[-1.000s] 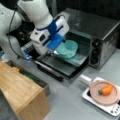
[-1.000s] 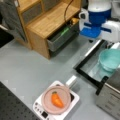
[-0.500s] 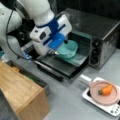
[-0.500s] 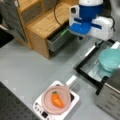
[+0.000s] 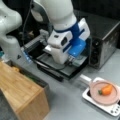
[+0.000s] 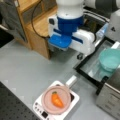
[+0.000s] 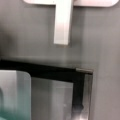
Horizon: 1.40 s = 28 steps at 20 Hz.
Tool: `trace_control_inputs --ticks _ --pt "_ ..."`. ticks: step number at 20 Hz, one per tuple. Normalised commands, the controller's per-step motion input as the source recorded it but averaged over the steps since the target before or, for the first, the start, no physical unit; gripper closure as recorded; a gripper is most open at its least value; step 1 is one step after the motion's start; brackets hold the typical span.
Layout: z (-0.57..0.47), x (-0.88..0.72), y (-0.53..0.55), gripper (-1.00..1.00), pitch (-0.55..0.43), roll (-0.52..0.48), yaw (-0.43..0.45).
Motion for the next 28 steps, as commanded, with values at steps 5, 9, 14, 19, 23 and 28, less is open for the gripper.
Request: trace_control_inputs --ticks 5,9,14,19,23,28 --pt "0.15 0.48 0.03 -1.0 0.247 -0.139 -0.023" --pt "0.08 0.45 0.08 -1.0 0.185 -0.142 -0.018" --pt "0.11 0.51 0.13 -1.0 0.172 -0.138 -0.089" --pt "0.09 0.56 0.08 -1.0 0.18 -0.152 -0.054" --pt "0.01 0.59 0.05 -1.0 0.228 -0.25 0.022" --pt "0.03 0.49 0.02 -1.0 0.144 -0.264 0.256"
